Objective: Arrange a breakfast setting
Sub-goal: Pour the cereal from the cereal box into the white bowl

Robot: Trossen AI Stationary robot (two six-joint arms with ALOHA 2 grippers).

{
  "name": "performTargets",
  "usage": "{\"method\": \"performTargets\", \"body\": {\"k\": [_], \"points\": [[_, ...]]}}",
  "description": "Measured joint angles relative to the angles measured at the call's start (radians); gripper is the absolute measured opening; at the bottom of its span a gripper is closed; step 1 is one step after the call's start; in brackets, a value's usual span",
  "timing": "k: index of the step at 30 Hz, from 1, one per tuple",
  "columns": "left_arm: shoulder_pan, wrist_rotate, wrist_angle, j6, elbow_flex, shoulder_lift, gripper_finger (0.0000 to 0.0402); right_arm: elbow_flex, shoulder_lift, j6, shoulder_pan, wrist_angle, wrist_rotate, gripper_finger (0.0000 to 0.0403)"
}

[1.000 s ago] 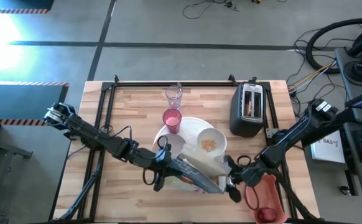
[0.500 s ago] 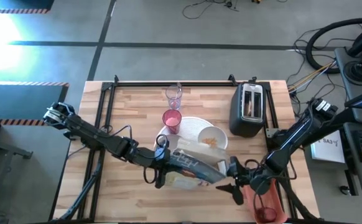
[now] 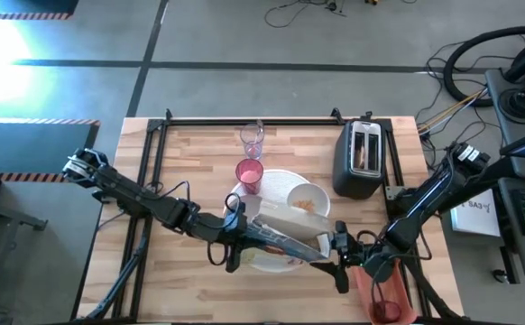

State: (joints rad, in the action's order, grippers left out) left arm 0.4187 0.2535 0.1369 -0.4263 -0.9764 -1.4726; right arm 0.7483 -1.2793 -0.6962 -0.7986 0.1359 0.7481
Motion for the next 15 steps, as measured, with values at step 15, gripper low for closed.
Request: {"method": "performTargets", "body": {"k": [15], "points": [[0.000,-0.003,0.058,-0.033,-0.004,-0.022,0.0000,-0.031,-0.064,0.027,0.055,0.033,0.018,0.0235]]}}
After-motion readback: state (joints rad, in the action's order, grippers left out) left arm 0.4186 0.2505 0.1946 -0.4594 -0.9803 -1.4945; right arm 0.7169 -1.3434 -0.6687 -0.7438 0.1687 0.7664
